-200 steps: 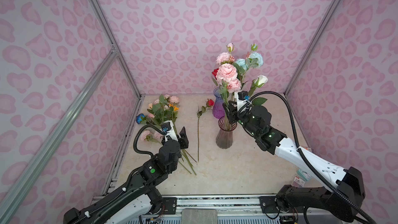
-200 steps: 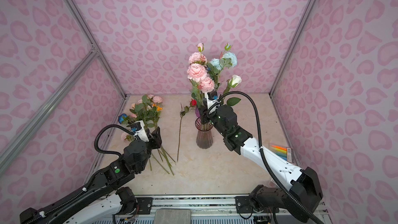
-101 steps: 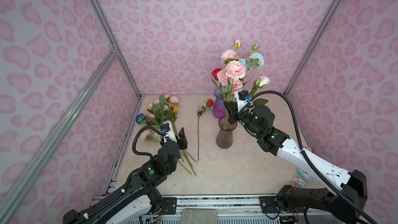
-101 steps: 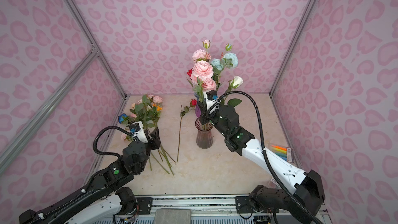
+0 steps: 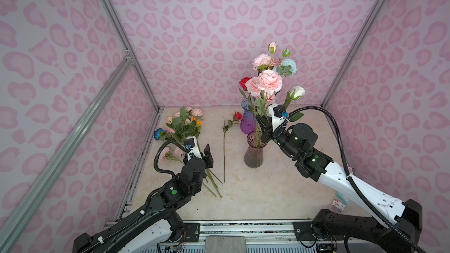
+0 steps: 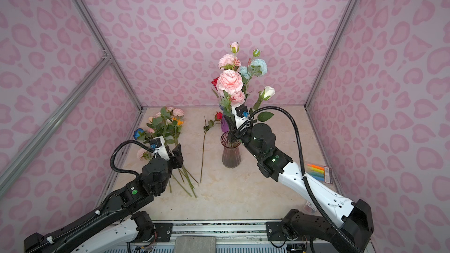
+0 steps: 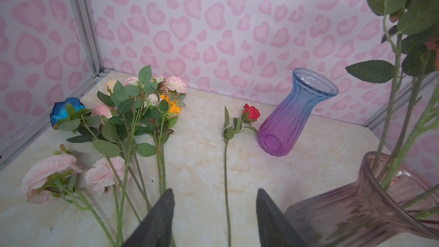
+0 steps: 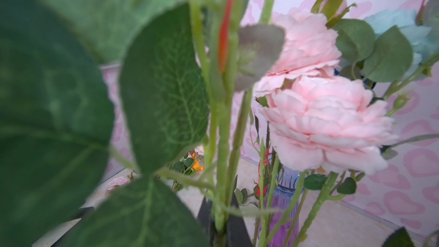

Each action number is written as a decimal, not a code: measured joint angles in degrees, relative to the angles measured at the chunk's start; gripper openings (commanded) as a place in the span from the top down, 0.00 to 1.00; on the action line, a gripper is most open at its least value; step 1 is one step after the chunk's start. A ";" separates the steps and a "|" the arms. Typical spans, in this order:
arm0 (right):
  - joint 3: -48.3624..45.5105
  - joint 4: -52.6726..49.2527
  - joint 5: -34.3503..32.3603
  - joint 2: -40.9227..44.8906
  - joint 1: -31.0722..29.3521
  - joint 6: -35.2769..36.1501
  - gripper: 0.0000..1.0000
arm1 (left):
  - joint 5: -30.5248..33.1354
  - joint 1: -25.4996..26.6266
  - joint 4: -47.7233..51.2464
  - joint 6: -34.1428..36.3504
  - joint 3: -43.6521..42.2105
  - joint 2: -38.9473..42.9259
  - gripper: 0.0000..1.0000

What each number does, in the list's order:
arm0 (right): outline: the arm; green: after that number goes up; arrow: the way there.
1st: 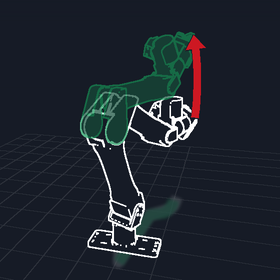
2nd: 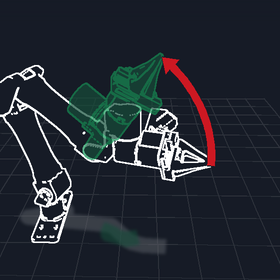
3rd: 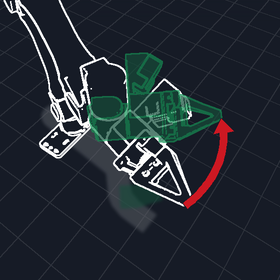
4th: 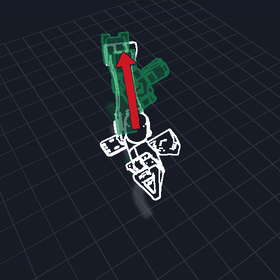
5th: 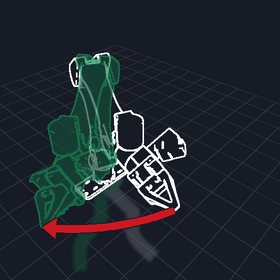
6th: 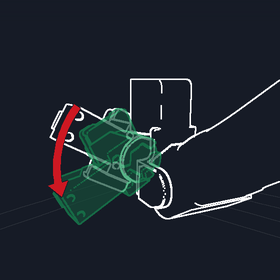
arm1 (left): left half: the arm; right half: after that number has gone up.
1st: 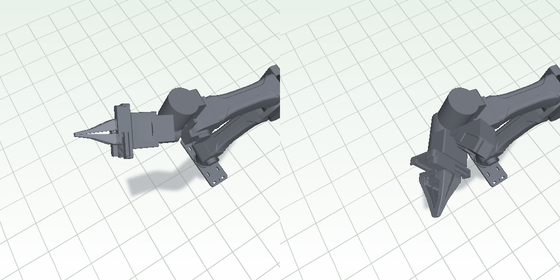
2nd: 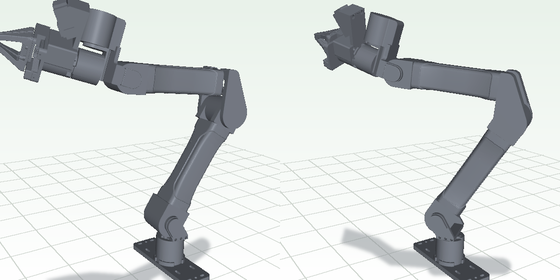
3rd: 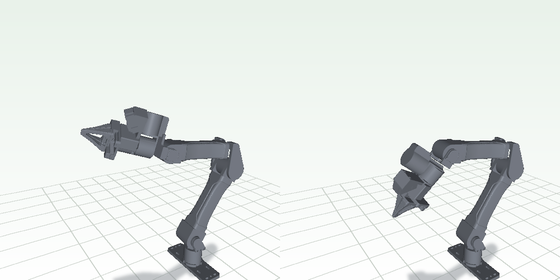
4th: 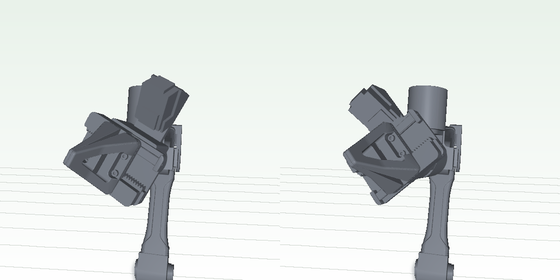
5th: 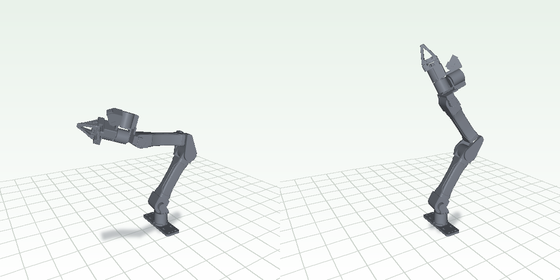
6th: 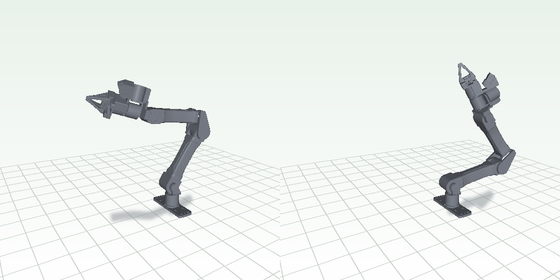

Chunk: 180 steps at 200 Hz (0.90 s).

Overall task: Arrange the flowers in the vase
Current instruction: 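Push the stem deeper into the vase, then open and withdraw the right gripper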

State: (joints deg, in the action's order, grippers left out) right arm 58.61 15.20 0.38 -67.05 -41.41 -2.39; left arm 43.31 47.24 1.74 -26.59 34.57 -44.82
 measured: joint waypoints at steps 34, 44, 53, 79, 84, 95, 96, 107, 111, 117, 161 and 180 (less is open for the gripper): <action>-0.33 1.73 -1.64 1.27 0.00 0.22 1.00 | 0.00 0.02 -0.02 0.35 0.15 0.00 0.44; -1.03 2.62 -2.08 1.90 -0.02 0.22 1.00 | 0.00 0.02 -0.02 0.37 0.15 -0.07 0.44; -1.64 3.02 -2.38 2.43 -0.07 0.22 1.00 | 0.00 0.02 -0.09 0.37 0.15 -0.26 0.44; -3.37 3.82 -4.72 3.63 0.04 -0.04 1.00 | 0.00 0.02 -0.11 0.79 0.17 -0.63 0.44; -3.87 4.24 -5.11 3.89 0.07 -0.13 1.00 | 0.00 0.02 -0.11 0.79 0.20 -0.72 0.44; -5.14 4.70 -5.97 4.50 0.28 -0.55 1.00 | -0.02 0.00 -0.11 0.81 0.20 -0.79 0.44; -5.27 4.70 -6.08 4.57 0.31 -0.61 1.00 | -0.02 0.00 -0.11 0.81 0.20 -0.79 0.44; -5.95 4.66 -6.84 4.72 0.66 -1.09 0.99 | -0.02 0.00 -0.11 0.81 0.20 -0.79 0.44; -6.10 4.66 -6.97 4.72 0.74 -1.16 0.99 | -0.02 0.00 -0.11 0.81 0.20 -0.79 0.44; -6.45 4.70 -7.41 4.74 0.96 -1.25 0.98 | -0.02 0.00 -0.11 0.81 0.20 -0.76 0.44; -9.94 4.63 -9.22 4.61 1.81 -2.73 0.89 | -0.02 -0.04 -0.11 0.79 0.17 -0.68 0.44; -10.32 4.42 -9.60 3.67 1.95 -2.89 0.78 | -0.04 -0.09 -0.11 0.74 0.17 -0.70 0.44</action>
State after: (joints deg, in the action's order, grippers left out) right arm 48.29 19.62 -9.21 -63.37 -39.46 -5.28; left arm 43.27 47.16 1.63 -25.85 34.74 -45.52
